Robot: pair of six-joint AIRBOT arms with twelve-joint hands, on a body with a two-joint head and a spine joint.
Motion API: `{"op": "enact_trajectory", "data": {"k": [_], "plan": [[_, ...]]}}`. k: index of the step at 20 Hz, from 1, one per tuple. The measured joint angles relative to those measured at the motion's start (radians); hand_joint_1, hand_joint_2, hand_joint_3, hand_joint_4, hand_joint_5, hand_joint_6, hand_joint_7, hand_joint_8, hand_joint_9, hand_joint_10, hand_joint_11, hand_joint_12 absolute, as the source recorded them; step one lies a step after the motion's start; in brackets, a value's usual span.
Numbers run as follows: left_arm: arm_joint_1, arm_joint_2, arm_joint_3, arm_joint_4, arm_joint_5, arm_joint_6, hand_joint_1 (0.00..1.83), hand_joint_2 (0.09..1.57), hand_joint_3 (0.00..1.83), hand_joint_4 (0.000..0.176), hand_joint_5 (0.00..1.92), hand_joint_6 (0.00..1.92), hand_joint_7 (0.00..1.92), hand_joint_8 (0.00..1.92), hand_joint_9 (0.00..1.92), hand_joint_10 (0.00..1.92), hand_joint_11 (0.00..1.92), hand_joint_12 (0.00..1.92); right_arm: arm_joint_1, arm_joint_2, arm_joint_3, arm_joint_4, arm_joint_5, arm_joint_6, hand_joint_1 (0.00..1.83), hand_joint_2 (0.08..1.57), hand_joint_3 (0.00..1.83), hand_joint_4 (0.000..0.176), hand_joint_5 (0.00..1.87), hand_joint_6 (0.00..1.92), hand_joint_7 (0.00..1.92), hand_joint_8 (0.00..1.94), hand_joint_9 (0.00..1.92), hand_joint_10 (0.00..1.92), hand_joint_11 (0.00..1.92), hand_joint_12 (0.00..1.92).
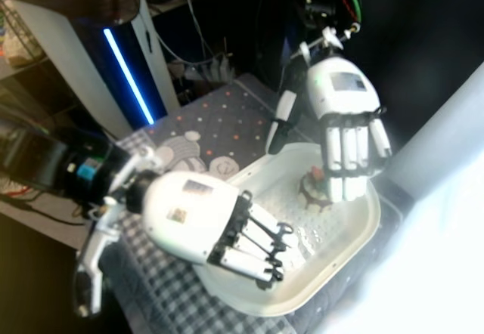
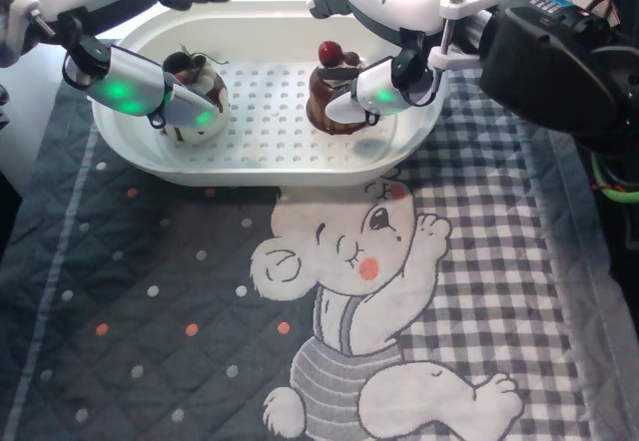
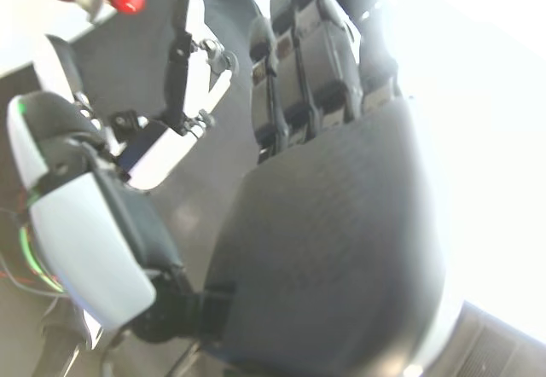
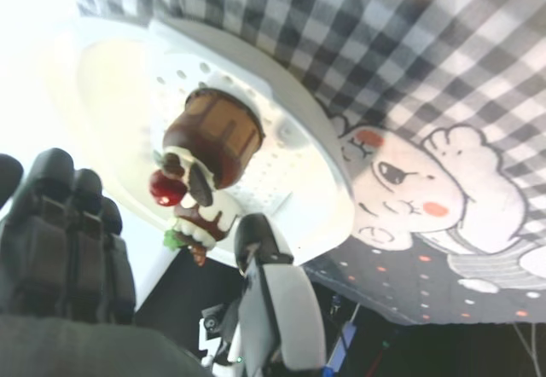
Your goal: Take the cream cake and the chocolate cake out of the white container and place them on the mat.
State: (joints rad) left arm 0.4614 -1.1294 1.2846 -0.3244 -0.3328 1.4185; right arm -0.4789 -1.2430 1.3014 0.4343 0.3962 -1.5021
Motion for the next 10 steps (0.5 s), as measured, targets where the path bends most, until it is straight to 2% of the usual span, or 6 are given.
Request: {"op": "enact_trajectory", "data": {"k": [5, 10], "plan": [[0.010, -0.039, 0.043, -0.018, 0.051, 0.000, 0.81, 0.88, 0.01, 0.000, 0.36, 0.00, 0.41, 0.00, 0.43, 0.10, 0.01, 1.34, 0.000, -0.029, 0.022, 0.001, -0.024, -0.010, 0.77, 0.87, 0.00, 0.000, 0.59, 0.01, 0.68, 0.00, 0.64, 0.13, 0.14, 1.37], [0.015, -0.048, 0.068, -0.029, 0.076, 0.000, 0.80, 0.93, 0.01, 0.000, 0.37, 0.00, 0.40, 0.00, 0.41, 0.07, 0.00, 1.28, 0.000, -0.051, 0.040, 0.000, -0.051, -0.015, 0.79, 0.87, 0.00, 0.000, 0.63, 0.01, 0.72, 0.01, 0.69, 0.14, 0.18, 1.40]]}}
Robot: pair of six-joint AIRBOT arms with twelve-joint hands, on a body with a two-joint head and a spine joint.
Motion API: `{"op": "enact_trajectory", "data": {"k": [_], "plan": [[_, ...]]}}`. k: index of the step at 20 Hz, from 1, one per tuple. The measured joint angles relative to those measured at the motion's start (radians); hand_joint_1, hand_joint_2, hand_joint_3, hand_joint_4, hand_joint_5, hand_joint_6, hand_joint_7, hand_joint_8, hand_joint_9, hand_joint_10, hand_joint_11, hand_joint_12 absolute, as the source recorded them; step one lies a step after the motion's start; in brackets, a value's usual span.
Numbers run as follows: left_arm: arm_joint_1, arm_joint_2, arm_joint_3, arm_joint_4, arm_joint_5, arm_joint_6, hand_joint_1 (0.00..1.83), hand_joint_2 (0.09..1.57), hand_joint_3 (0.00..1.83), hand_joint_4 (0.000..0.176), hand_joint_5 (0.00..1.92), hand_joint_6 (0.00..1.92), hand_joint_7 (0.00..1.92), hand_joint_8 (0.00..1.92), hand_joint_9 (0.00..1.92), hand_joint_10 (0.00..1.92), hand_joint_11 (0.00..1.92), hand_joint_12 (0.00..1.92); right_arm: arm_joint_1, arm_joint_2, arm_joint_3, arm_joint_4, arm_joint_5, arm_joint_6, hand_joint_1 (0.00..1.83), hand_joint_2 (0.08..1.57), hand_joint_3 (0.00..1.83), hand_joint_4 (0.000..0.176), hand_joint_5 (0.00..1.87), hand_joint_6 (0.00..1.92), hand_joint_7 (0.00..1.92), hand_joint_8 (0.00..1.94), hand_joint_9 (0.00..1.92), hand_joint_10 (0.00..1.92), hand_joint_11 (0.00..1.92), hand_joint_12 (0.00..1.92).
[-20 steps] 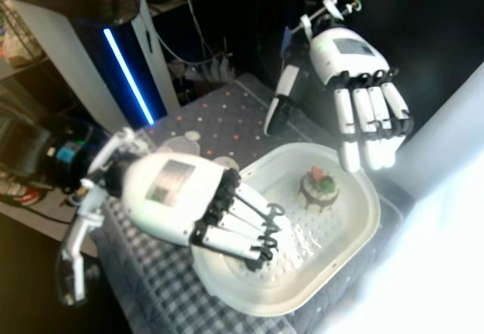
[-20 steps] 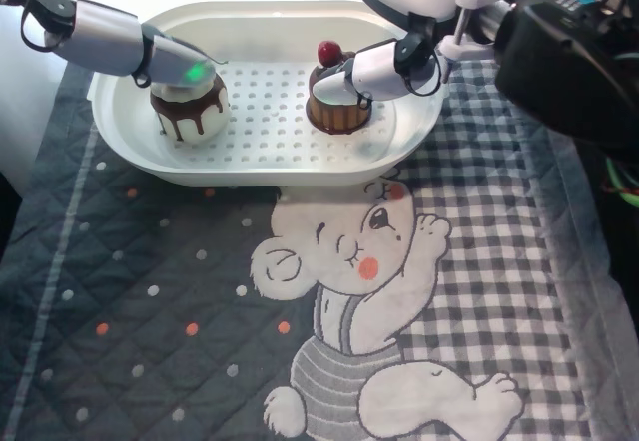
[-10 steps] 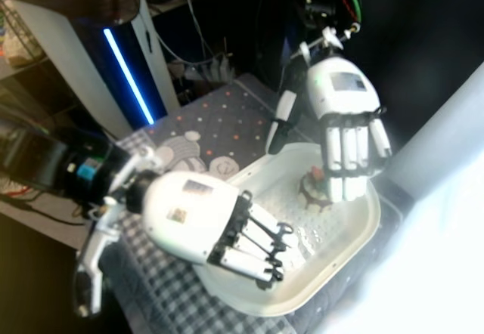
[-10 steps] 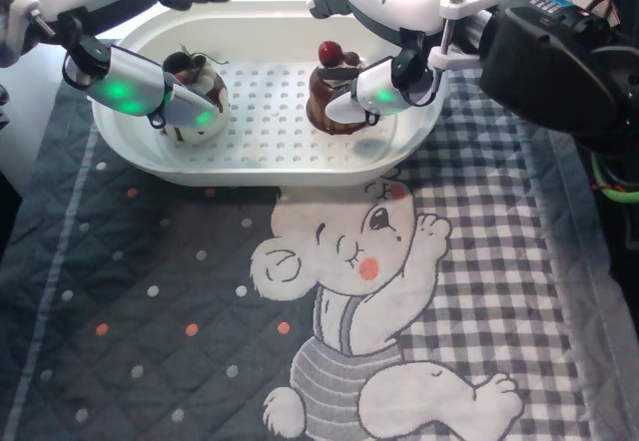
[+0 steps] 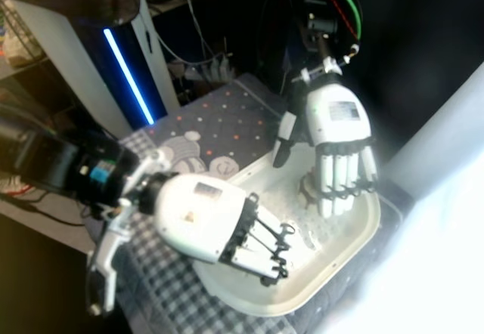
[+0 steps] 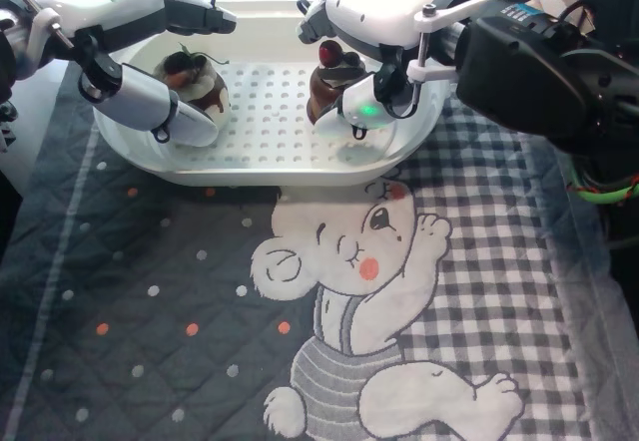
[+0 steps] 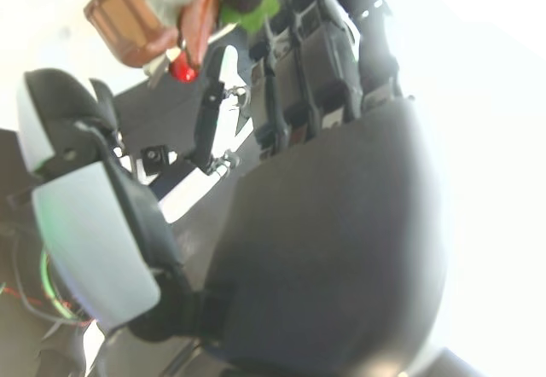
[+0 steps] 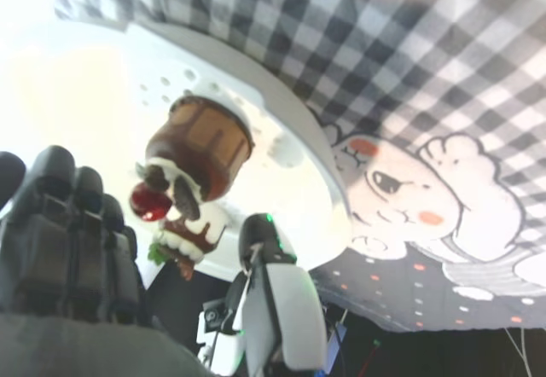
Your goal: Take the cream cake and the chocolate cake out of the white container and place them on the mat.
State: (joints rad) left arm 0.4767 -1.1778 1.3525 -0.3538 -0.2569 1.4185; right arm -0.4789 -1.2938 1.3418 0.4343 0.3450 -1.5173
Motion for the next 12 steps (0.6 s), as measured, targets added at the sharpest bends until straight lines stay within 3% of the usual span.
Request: {"op": "enact_trajectory", "data": {"k": [4, 5, 7, 8, 9, 10, 11, 12], "plan": [[0.003, -0.018, 0.019, -0.014, 0.011, 0.000, 0.79, 0.95, 0.01, 0.000, 0.38, 0.01, 0.41, 0.00, 0.43, 0.06, 0.00, 1.31, 0.000, -0.007, 0.007, 0.003, -0.014, -0.001, 0.86, 0.92, 0.02, 0.000, 0.66, 0.02, 0.77, 0.02, 0.73, 0.16, 0.22, 1.44], [0.003, -0.018, 0.019, -0.014, 0.016, 0.000, 0.80, 0.97, 0.02, 0.000, 0.39, 0.01, 0.42, 0.01, 0.44, 0.06, 0.00, 1.31, 0.000, -0.009, 0.009, 0.003, -0.014, 0.000, 0.93, 0.96, 0.00, 0.000, 0.71, 0.00, 0.83, 0.03, 0.73, 0.33, 0.27, 1.49], [0.003, -0.026, 0.031, -0.018, 0.021, 0.000, 0.85, 1.01, 0.02, 0.000, 0.45, 0.02, 0.48, 0.02, 0.48, 0.07, 0.00, 1.33, 0.000, -0.009, 0.011, 0.003, -0.014, 0.000, 1.09, 1.02, 0.00, 0.000, 0.85, 0.03, 0.95, 0.08, 0.65, 0.90, 0.35, 1.65], [0.005, -0.028, 0.033, -0.024, 0.021, 0.000, 0.89, 1.05, 0.01, 0.000, 0.52, 0.02, 0.57, 0.02, 0.56, 0.08, 0.05, 1.36, 0.000, -0.010, 0.011, 0.004, -0.012, 0.000, 1.14, 1.10, 0.01, 0.000, 0.93, 0.82, 1.00, 0.11, 0.64, 0.94, 0.34, 1.65], [0.006, -0.028, 0.035, -0.025, 0.022, 0.000, 0.98, 1.10, 0.01, 0.000, 0.60, 0.03, 0.71, 0.05, 0.71, 0.14, 0.18, 1.38, 0.000, -0.013, 0.012, 0.004, -0.005, 0.000, 1.21, 1.13, 0.00, 0.000, 0.99, 0.98, 0.91, 0.89, 0.70, 0.96, 0.41, 1.60], [0.006, -0.029, 0.038, -0.027, 0.022, 0.000, 1.00, 1.11, 0.01, 0.000, 0.62, 0.03, 0.74, 0.05, 0.74, 0.15, 0.21, 1.39, 0.000, -0.014, 0.012, 0.004, -0.004, 0.000, 1.21, 1.14, 0.00, 0.000, 0.97, 1.06, 0.86, 1.09, 0.71, 0.97, 0.41, 1.62], [0.006, -0.030, 0.040, -0.029, 0.023, 0.000, 1.11, 1.17, 0.01, 0.000, 0.75, 0.04, 0.85, 0.05, 0.83, 0.18, 0.27, 1.34, 0.000, -0.015, 0.012, 0.004, -0.005, 0.000, 1.33, 1.16, 0.00, 0.000, 0.93, 1.08, 0.89, 1.08, 0.73, 1.33, 0.44, 1.62], [0.013, -0.030, 0.043, -0.032, 0.013, -0.001, 1.15, 1.23, 0.00, 0.000, 0.73, 1.07, 0.86, 0.97, 0.89, 0.19, 0.31, 1.30, 0.000, -0.016, 0.012, 0.005, -0.007, 0.002, 1.35, 1.16, 0.00, 0.000, 0.90, 1.08, 0.89, 1.12, 0.74, 1.42, 0.45, 1.64]]}}
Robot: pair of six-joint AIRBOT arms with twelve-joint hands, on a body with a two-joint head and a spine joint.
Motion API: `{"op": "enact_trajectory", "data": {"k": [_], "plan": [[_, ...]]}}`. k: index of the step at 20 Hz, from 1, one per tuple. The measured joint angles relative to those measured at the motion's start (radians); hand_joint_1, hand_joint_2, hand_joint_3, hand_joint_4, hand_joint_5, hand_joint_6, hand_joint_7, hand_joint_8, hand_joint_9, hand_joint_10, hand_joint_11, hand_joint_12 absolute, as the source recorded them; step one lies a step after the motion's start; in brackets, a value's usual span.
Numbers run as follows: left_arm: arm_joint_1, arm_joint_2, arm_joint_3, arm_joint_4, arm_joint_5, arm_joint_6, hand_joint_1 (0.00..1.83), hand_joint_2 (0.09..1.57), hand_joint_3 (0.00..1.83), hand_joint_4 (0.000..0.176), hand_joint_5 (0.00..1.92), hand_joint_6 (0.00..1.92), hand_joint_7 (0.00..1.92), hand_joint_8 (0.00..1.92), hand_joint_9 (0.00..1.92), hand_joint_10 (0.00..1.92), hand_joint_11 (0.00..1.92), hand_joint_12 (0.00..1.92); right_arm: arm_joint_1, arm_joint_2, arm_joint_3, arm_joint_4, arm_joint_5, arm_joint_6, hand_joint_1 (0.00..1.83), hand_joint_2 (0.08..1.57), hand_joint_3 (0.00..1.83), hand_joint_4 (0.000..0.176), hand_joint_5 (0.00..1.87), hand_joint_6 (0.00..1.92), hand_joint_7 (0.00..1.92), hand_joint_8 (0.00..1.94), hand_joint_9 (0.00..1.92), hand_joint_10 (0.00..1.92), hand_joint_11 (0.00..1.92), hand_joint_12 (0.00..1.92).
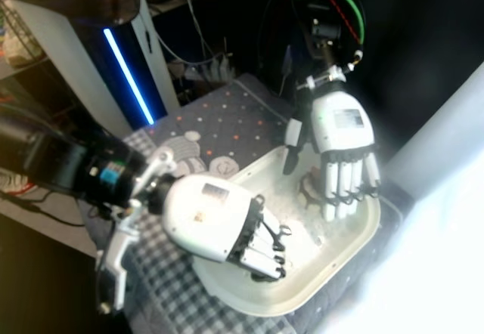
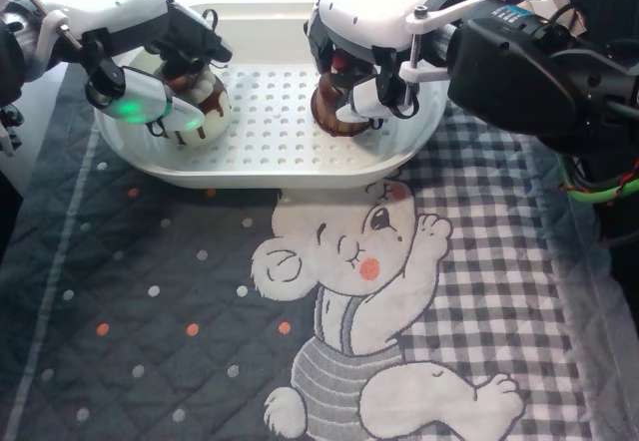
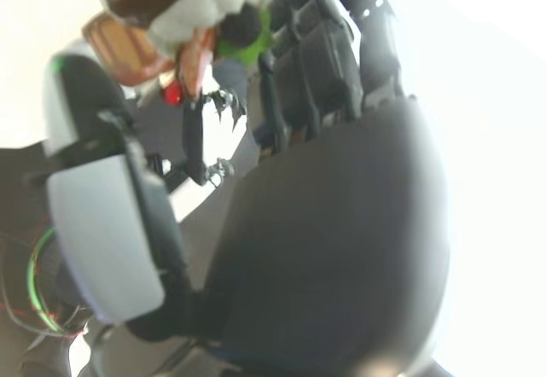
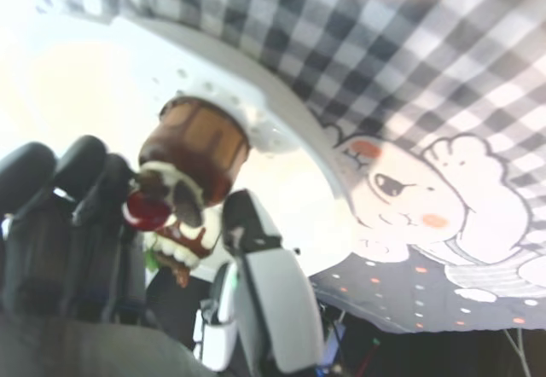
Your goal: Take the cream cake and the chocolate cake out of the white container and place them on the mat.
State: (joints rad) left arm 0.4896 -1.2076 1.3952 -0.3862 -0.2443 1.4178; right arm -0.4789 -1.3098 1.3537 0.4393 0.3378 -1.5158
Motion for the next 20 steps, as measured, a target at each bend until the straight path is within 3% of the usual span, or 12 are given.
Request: {"op": "enact_trajectory", "data": {"k": [1, 3, 4, 5, 10, 11, 12, 14, 15, 17, 18, 20], "plan": [[0.003, 0.000, 0.001, -0.007, -0.004, 0.000, 1.34, 1.22, 0.00, 0.000, 0.64, 1.34, 0.79, 1.24, 0.81, 1.37, 0.52, 1.36, 0.000, 0.000, 0.000, 0.002, 0.000, 0.000, 1.36, 1.16, 0.00, 0.000, 0.86, 1.06, 0.92, 1.11, 0.77, 1.44, 0.53, 1.63], [0.003, 0.000, 0.001, -0.013, -0.009, 0.000, 1.35, 1.22, 0.00, 0.000, 0.63, 1.35, 0.80, 1.23, 0.82, 1.40, 0.56, 1.35, 0.000, 0.000, 0.000, 0.002, 0.001, 0.000, 1.36, 1.16, 0.00, 0.000, 0.86, 1.07, 0.92, 1.09, 0.77, 1.44, 0.52, 1.61], [0.003, 0.000, 0.001, -0.021, -0.011, 0.000, 1.45, 1.21, 0.01, 0.000, 0.63, 1.34, 0.80, 1.22, 0.83, 1.33, 0.55, 1.67, 0.000, 0.000, -0.002, 0.003, 0.002, 0.000, 1.36, 1.16, 0.00, 0.000, 0.86, 1.10, 0.93, 1.06, 0.78, 1.42, 0.52, 1.59], [0.005, 0.000, 0.000, -0.023, -0.011, 0.000, 1.47, 1.21, 0.00, 0.000, 0.61, 1.33, 0.78, 1.23, 0.83, 1.33, 0.57, 1.76, 0.000, 0.005, -0.008, 0.003, 0.005, -0.001, 1.36, 1.16, 0.00, 0.000, 0.86, 1.08, 0.92, 1.07, 0.79, 1.43, 0.54, 1.59], [-0.004, 0.047, -0.076, 0.015, -0.090, -0.016, 1.48, 1.21, 0.00, 0.000, 0.63, 1.30, 0.80, 1.24, 0.81, 1.36, 0.56, 1.77, 0.000, 0.089, -0.113, -0.013, 0.084, -0.001, 1.36, 1.15, 0.00, 0.000, 0.91, 1.09, 0.92, 1.02, 0.78, 1.40, 0.47, 1.60], [-0.011, 0.068, -0.106, 0.037, -0.117, -0.024, 1.48, 1.21, 0.00, 0.000, 0.63, 1.31, 0.79, 1.25, 0.81, 1.35, 0.56, 1.78, 0.000, 0.116, -0.145, -0.031, 0.122, -0.001, 1.37, 1.15, 0.00, 0.000, 0.89, 1.09, 0.92, 1.03, 0.80, 1.39, 0.50, 1.58], [-0.014, 0.091, -0.137, 0.058, -0.156, -0.026, 1.47, 1.22, 0.00, 0.000, 0.63, 1.35, 0.78, 1.25, 0.79, 1.34, 0.55, 1.81, 0.000, 0.143, -0.173, -0.048, 0.157, -0.002, 1.37, 1.16, 0.00, 0.000, 0.82, 1.03, 0.90, 1.12, 0.81, 1.49, 0.63, 1.69], [-0.024, 0.140, -0.200, 0.101, -0.232, -0.028, 1.47, 1.22, 0.00, 0.000, 0.65, 1.34, 0.78, 1.24, 0.78, 1.35, 0.56, 1.81, 0.000, 0.193, -0.225, -0.076, 0.234, -0.002, 1.36, 1.19, 0.00, 0.000, 0.75, 1.05, 0.86, 1.22, 0.79, 1.54, 0.67, 1.73], [-0.024, 0.162, -0.229, 0.114, -0.267, -0.027, 1.37, 1.21, 0.00, 0.000, 0.68, 1.36, 0.80, 1.22, 0.78, 1.41, 0.53, 1.58, 0.000, 0.217, -0.255, -0.095, 0.266, -0.001, 1.36, 1.18, 0.00, 0.000, 0.75, 1.08, 0.89, 1.18, 0.81, 1.49, 0.67, 1.69], [-0.010, 0.208, -0.291, 0.143, -0.324, -0.027, 1.34, 1.21, 0.00, 0.000, 0.66, 1.37, 0.81, 1.23, 0.79, 1.42, 0.55, 1.49, 0.000, 0.260, -0.313, -0.137, 0.310, -0.002, 1.37, 1.15, 0.00, 0.000, 0.79, 1.12, 0.98, 0.97, 0.89, 1.37, 0.72, 1.60], [0.006, 0.240, -0.331, 0.160, -0.361, -0.029, 1.34, 1.21, 0.00, 0.000, 0.66, 1.38, 0.81, 1.24, 0.79, 1.42, 0.56, 1.49, 0.000, 0.283, -0.349, -0.167, 0.337, -0.002, 1.28, 1.13, 0.00, 0.000, 0.84, 1.10, 1.06, 0.97, 0.98, 1.16, 0.77, 1.59], [0.051, 0.291, -0.402, 0.185, -0.421, -0.029, 1.34, 1.21, 0.00, 0.000, 0.67, 1.33, 0.80, 1.24, 0.82, 1.41, 0.65, 1.47, -0.026, 0.328, -0.419, -0.221, 0.407, -0.002, 1.26, 1.15, 0.00, 0.000, 0.85, 0.95, 1.01, 1.21, 1.01, 1.36, 0.82, 1.80]]}}
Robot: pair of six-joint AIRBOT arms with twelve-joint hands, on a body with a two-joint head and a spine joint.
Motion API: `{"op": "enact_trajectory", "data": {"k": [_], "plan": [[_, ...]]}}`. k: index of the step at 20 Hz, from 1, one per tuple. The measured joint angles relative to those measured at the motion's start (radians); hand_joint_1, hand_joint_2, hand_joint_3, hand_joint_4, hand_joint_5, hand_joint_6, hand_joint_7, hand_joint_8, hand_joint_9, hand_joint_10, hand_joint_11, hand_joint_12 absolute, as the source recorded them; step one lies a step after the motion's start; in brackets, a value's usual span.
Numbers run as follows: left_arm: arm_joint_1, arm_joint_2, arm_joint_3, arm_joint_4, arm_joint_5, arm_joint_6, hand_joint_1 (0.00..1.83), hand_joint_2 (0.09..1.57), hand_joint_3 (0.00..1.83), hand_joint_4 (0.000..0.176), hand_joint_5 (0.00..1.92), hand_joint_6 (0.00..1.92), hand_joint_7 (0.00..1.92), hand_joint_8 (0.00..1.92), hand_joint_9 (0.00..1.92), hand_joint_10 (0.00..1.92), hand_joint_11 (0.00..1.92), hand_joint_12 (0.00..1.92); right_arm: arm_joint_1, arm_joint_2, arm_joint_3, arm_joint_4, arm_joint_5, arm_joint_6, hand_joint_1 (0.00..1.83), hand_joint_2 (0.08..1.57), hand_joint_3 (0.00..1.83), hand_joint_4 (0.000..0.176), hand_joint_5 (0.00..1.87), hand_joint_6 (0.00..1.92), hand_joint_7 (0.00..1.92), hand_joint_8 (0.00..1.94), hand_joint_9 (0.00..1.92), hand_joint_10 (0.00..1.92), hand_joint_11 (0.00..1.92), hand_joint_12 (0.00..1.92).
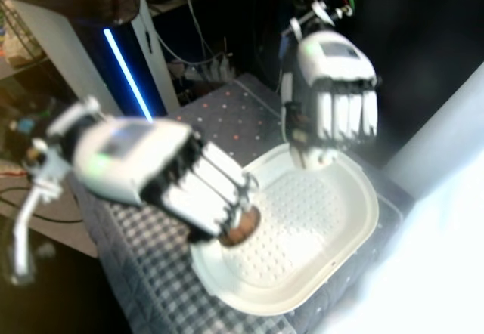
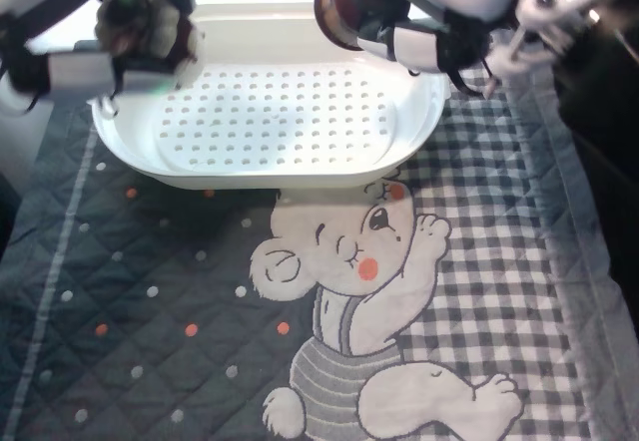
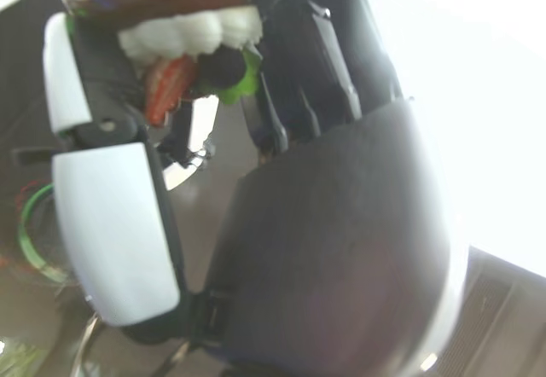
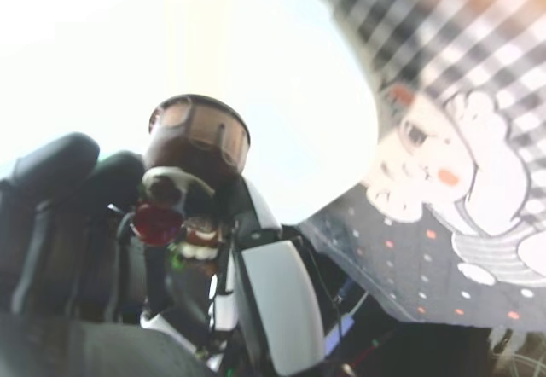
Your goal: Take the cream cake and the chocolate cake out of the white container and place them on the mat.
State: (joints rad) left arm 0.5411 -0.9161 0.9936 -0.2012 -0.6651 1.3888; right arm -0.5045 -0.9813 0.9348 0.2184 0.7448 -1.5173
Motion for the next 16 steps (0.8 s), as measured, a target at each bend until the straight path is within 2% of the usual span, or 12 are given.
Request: {"op": "enact_trajectory", "data": {"k": [1, 2, 3, 4, 6, 7, 8, 9, 11, 12, 14, 16], "plan": [[0.031, 0.025, -0.034, 0.014, -0.040, 0.000, 1.34, 1.21, 0.00, 0.000, 0.68, 1.32, 0.80, 1.24, 0.82, 1.42, 0.67, 1.47, -0.040, 0.032, -0.047, -0.021, 0.047, 0.000, 1.25, 1.18, 0.00, 0.000, 0.81, 0.96, 0.91, 1.39, 0.97, 1.53, 0.83, 1.90], [0.051, 0.040, -0.058, 0.018, -0.058, -0.001, 1.34, 1.21, 0.00, 0.000, 0.69, 1.30, 0.79, 1.25, 0.81, 1.43, 0.67, 1.47, -0.066, 0.049, -0.075, -0.031, 0.067, 0.001, 1.24, 1.20, 0.00, 0.000, 0.81, 0.96, 0.86, 1.49, 0.82, 1.67, 0.74, 1.92], [0.081, 0.060, -0.092, 0.020, -0.093, 0.000, 1.35, 1.21, 0.00, 0.000, 0.69, 1.29, 0.79, 1.25, 0.81, 1.43, 0.66, 1.47, -0.120, 0.070, -0.110, -0.033, 0.108, 0.001, 1.25, 1.19, 0.00, 0.000, 0.84, 0.95, 0.89, 1.44, 0.71, 1.68, 0.62, 1.92], [0.100, 0.072, -0.118, 0.027, -0.119, 0.000, 1.35, 1.20, 0.00, 0.000, 0.70, 1.31, 0.81, 1.23, 0.82, 1.39, 0.66, 1.44, -0.158, 0.086, -0.135, -0.029, 0.134, 0.001, 1.26, 1.14, 0.00, 0.000, 0.91, 0.94, 1.00, 1.21, 0.67, 1.56, 0.56, 1.92], [0.168, 0.103, -0.189, 0.045, -0.201, -0.001, 1.34, 1.21, 0.00, 0.000, 0.69, 1.34, 0.78, 1.25, 0.80, 1.38, 0.65, 1.34, -0.237, 0.126, -0.200, -0.017, 0.197, 0.000, 1.36, 1.18, 0.00, 0.000, 0.83, 1.10, 1.02, 1.08, 0.59, 1.58, 0.44, 1.87], [0.190, 0.110, -0.206, 0.044, -0.221, -0.001, 1.18, 1.24, 0.00, 0.000, 0.68, 1.38, 0.79, 1.31, 0.82, 0.97, 0.69, 1.28, -0.254, 0.132, -0.214, -0.016, 0.220, 0.000, 1.28, 1.13, 0.00, 0.000, 0.88, 1.06, 1.07, 1.02, 0.64, 1.50, 0.42, 1.84], [0.232, 0.122, -0.237, 0.040, -0.249, -0.001, 1.30, 1.21, 0.00, 0.000, 0.69, 1.32, 0.79, 1.25, 0.87, 1.25, 0.72, 1.25, -0.286, 0.138, -0.242, -0.016, 0.261, 0.000, 1.27, 1.11, 0.00, 0.000, 0.91, 1.01, 1.10, 0.98, 0.68, 1.48, 0.40, 1.82], [0.269, 0.126, -0.261, 0.027, -0.267, -0.001, 1.32, 1.20, 0.00, 0.000, 0.69, 1.29, 0.78, 1.23, 0.89, 1.31, 0.74, 1.24, -0.315, 0.139, -0.265, -0.016, 0.280, 0.000, 1.35, 1.13, 0.00, 0.000, 0.90, 0.97, 1.08, 0.99, 0.70, 1.50, 0.42, 1.76], [0.343, 0.126, -0.299, 0.008, -0.297, -0.021, 1.34, 1.21, 0.00, 0.000, 0.69, 1.30, 0.74, 1.29, 0.88, 1.34, 0.75, 1.25, -0.375, 0.139, -0.309, -0.013, 0.293, 0.000, 1.30, 1.11, 0.00, 0.000, 0.98, 0.77, 1.06, 1.12, 0.70, 1.45, 0.53, 1.65], [0.370, 0.123, -0.307, 0.004, -0.299, -0.040, 1.33, 1.23, 0.00, 0.000, 0.64, 1.36, 0.71, 1.33, 0.83, 1.41, 0.72, 1.30, -0.393, 0.139, -0.324, -0.008, 0.295, 0.001, 1.30, 1.07, 0.00, 0.000, 1.01, 0.78, 1.15, 0.94, 0.71, 1.41, 0.61, 1.66], [0.431, 0.100, -0.310, -0.019, -0.312, -0.107, 1.33, 1.25, 0.00, 0.000, 0.59, 1.39, 0.69, 1.36, 0.81, 1.47, 0.72, 1.36, -0.447, 0.137, -0.356, 0.011, 0.318, 0.006, 1.29, 1.06, 0.00, 0.000, 1.05, 0.76, 1.18, 0.86, 0.76, 1.33, 0.56, 1.66], [0.458, 0.080, -0.310, -0.044, -0.297, -0.126, 1.33, 1.25, 0.00, 0.000, 0.58, 1.37, 0.69, 1.36, 0.81, 1.51, 0.73, 1.43, -0.512, 0.125, -0.359, 0.037, 0.330, 0.080, 1.29, 1.07, 0.00, 0.000, 0.98, 0.81, 1.17, 0.91, 0.72, 1.42, 0.67, 1.79]]}}
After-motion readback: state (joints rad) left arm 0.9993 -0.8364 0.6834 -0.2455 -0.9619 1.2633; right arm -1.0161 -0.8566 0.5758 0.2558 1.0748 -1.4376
